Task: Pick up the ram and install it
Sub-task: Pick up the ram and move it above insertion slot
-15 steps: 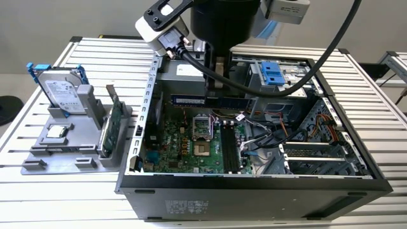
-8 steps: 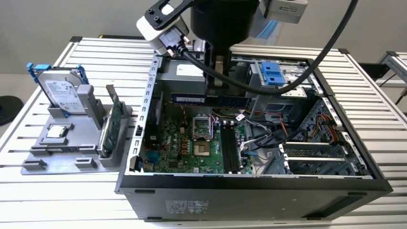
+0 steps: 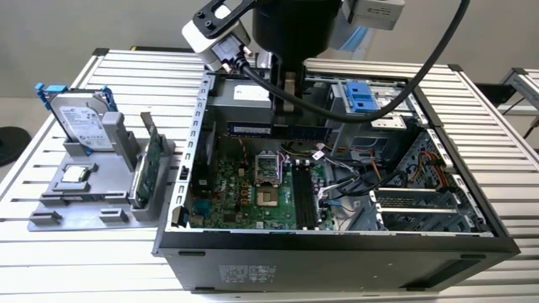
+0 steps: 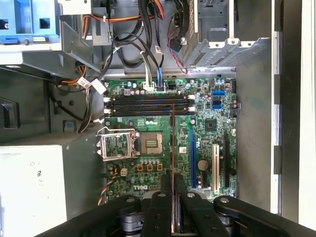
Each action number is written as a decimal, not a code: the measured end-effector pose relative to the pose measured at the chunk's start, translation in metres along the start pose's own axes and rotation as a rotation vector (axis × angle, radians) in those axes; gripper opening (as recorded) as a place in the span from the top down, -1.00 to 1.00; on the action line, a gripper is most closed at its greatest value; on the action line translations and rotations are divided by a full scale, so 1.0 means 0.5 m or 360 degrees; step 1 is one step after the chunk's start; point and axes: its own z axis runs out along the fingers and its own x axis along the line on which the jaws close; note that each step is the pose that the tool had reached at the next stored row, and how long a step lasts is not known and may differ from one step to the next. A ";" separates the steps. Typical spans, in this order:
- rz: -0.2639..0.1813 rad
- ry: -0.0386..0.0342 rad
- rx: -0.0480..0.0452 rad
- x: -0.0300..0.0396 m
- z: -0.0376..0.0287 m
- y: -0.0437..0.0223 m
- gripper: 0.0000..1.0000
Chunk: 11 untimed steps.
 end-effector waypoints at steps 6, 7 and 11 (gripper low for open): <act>0.0000 0.0000 0.0000 0.006 0.002 0.000 1.00; 0.0000 0.0000 0.0000 0.007 0.002 0.000 1.00; 0.0000 0.0000 0.0000 0.010 0.003 0.000 1.00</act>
